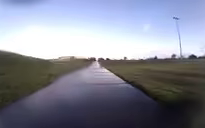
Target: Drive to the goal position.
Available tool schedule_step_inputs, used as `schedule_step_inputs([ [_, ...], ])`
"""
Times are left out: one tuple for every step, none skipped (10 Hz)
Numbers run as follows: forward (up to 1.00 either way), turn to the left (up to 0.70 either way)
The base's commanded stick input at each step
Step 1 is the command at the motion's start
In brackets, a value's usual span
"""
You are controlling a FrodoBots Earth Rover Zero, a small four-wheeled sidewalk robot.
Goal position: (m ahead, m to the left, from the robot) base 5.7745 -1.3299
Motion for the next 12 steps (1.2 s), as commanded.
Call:
schedule_step_inputs([
  [0.45,0.27],
  [0.45,0.27],
  [0.45,0.27],
  [0.45,0.27],
  [0.45,0.27],
  [0.45,0.26],
  [0.45,0.06],
  [0.45,0.0],
  [0.45,0.0],
  [0.45,0.0],
  [0.45,0.0],
  [0.45,0.0],
])
